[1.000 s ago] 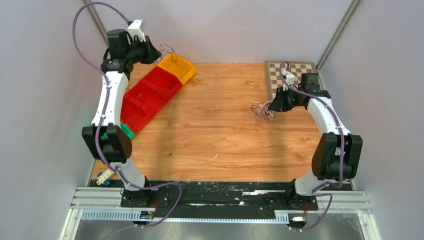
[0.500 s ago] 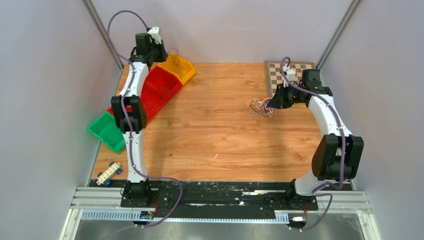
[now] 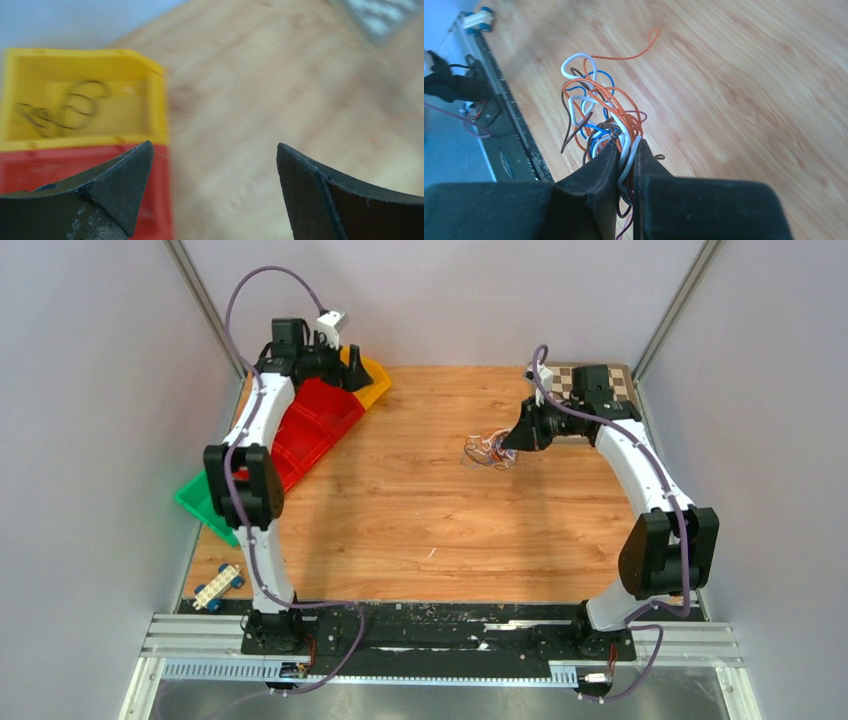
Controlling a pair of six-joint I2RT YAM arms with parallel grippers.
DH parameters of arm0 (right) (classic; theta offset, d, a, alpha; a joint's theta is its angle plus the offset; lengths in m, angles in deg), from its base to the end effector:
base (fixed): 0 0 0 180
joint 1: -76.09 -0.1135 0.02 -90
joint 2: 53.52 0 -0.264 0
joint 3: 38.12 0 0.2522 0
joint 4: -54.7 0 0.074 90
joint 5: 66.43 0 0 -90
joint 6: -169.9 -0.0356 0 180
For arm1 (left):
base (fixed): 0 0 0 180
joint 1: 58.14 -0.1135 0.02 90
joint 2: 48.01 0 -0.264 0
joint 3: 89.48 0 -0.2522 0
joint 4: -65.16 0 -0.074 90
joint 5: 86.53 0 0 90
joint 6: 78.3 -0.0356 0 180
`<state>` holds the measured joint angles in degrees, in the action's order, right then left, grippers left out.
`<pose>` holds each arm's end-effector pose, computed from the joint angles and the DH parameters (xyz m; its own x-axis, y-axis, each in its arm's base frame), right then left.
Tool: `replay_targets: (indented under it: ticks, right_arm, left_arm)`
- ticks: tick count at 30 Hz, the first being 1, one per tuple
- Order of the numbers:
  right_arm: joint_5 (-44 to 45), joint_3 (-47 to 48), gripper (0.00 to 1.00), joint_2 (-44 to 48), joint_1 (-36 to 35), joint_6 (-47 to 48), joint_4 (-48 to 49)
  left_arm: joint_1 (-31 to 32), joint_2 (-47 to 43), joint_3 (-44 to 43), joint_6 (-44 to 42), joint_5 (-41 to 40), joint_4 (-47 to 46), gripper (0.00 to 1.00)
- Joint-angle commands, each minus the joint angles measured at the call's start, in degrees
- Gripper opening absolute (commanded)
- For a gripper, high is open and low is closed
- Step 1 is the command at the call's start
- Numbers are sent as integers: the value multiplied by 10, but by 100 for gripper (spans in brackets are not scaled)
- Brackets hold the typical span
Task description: Untangle the cables
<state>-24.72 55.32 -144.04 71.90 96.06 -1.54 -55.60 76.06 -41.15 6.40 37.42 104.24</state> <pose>0.3298 0.0508 0.3120 -0.6309 -0.2319 -0.7404 -0.6965 0.5898 0.4088 0.5048 -0.0423 0.3115 -0.4721 0.0976 -0.8761 0.5586 0.8020 -0.2116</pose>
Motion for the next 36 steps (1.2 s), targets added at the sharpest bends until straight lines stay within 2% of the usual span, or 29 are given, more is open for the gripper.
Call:
replay_targets:
  ticks: [1,2,6,9,12,15,17,18,19,20,22,24,26,28,34,36]
  right_arm:
    - [-94,69,8,-16,-43,-2,13]
    - [-100,81,9,-19,-54,-4,14]
    - [-113,105,9,-26,-113,-14,16]
    - [-111,111,9,-28,-147,-18,19]
    - [-107,114,9,-27,-175,-18,24]
    - [-101,111,9,-19,-200,-11,25]
    - [-92,106,9,-13,-212,-2,26]
    - [-85,103,9,-10,-214,-1,25]
    - [-72,101,10,-7,-213,-6,26]
    - [-60,97,12,-5,-210,-10,25]
    - [-53,84,18,5,-190,-14,24]
    - [-51,66,18,16,-157,-15,20]
    - [-46,48,7,24,-132,-6,11]
    - [-30,34,1,32,-113,5,6]
    - [16,35,0,34,-44,46,-29]
    - [25,35,3,31,-12,74,-52]
  left_arm:
    - [13,-225,176,-108,287,33,100]
    - [30,-273,231,-120,296,39,100]
    - [104,-388,363,-153,299,35,96]
    - [157,-438,442,-105,281,-40,91]
    - [193,-462,471,-73,242,-85,89]
    - [233,-462,479,-66,162,-96,87]
    - [242,-456,475,-58,150,-93,73]
    - [242,-455,473,-52,154,-85,55]
    - [243,-454,471,-51,156,-80,42]
    - [243,-456,472,-60,160,-66,16]
    - [240,-471,483,-75,160,-57,1]
    - [223,-493,508,-65,171,-76,0]
    - [195,-508,527,-33,185,-104,0]
    - [166,-509,526,-21,197,-101,0]
    - [109,-497,508,-21,208,-72,0]
    - [83,-493,504,-19,211,-67,0]
